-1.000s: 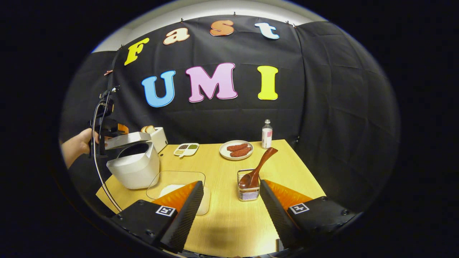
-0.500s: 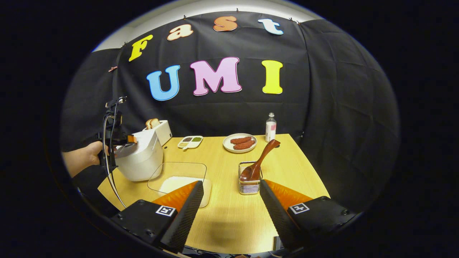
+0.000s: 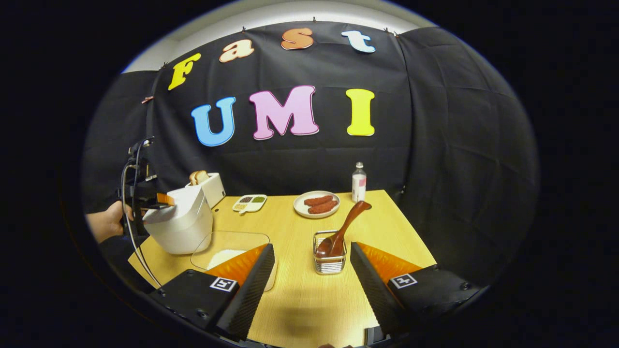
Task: Close the left gripper, press the button to open the rice cooker; take a wooden spoon from the chopstick holder with the right hand, scoop a spoonful of rice and pour it into the rice cooker, then put the wooden spoon back into the chopstick holder.
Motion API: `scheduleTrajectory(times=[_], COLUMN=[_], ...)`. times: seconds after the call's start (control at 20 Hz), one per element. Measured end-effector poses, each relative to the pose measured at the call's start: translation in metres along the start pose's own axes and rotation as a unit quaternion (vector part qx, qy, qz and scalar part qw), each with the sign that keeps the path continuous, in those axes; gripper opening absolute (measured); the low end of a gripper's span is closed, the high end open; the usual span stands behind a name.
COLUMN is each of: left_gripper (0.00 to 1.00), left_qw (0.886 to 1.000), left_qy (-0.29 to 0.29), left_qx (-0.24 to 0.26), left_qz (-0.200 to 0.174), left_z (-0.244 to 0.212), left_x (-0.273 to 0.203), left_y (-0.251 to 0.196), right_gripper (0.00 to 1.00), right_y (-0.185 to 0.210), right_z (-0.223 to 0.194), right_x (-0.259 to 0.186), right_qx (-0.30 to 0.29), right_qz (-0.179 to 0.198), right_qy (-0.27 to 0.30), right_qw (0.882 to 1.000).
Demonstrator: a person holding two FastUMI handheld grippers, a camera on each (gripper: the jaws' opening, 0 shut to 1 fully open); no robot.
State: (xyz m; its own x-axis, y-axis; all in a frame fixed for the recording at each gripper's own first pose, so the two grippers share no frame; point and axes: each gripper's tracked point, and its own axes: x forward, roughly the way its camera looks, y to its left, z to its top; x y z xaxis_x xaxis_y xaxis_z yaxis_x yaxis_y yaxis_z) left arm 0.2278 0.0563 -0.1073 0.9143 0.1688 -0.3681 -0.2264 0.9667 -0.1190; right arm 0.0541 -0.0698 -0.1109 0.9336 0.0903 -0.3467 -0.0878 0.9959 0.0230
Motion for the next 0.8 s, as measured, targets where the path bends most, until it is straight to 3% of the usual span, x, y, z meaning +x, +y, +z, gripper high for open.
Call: scheduleTrajectory(times=[0.25,0.35,0.5,0.65,0.8], left_gripper=[0.95,0.95,0.95,0.95,0.95], left_qw=[0.992,0.988,0.983,0.979,0.980], left_qy=[-0.117,-0.144,-0.165,-0.189,-0.180], left_qx=[0.042,0.031,0.017,0.042,0.040], left_qz=[-0.026,-0.046,-0.072,-0.062,-0.070], left_z=[0.058,0.064,0.071,0.079,0.072], left_x=[-0.094,-0.132,-0.178,-0.211,-0.223], left_y=[-0.026,-0.043,-0.056,-0.048,-0.056], right_gripper=[0.99,0.99,0.99,0.98,0.98], right_y=[0.005,0.005,-0.001,-0.009,-0.001], right_z=[0.056,0.080,0.105,0.127,0.125], right_x=[0.020,0.020,0.013,0.001,-0.009], right_qx=[-0.003,-0.016,-0.043,-0.066,-0.045], right_qz=[0.000,-0.004,-0.012,-0.031,-0.034], right_qy=[-0.054,-0.080,-0.096,-0.118,-0.104], right_qw=[0.999,0.997,0.994,0.990,0.993])
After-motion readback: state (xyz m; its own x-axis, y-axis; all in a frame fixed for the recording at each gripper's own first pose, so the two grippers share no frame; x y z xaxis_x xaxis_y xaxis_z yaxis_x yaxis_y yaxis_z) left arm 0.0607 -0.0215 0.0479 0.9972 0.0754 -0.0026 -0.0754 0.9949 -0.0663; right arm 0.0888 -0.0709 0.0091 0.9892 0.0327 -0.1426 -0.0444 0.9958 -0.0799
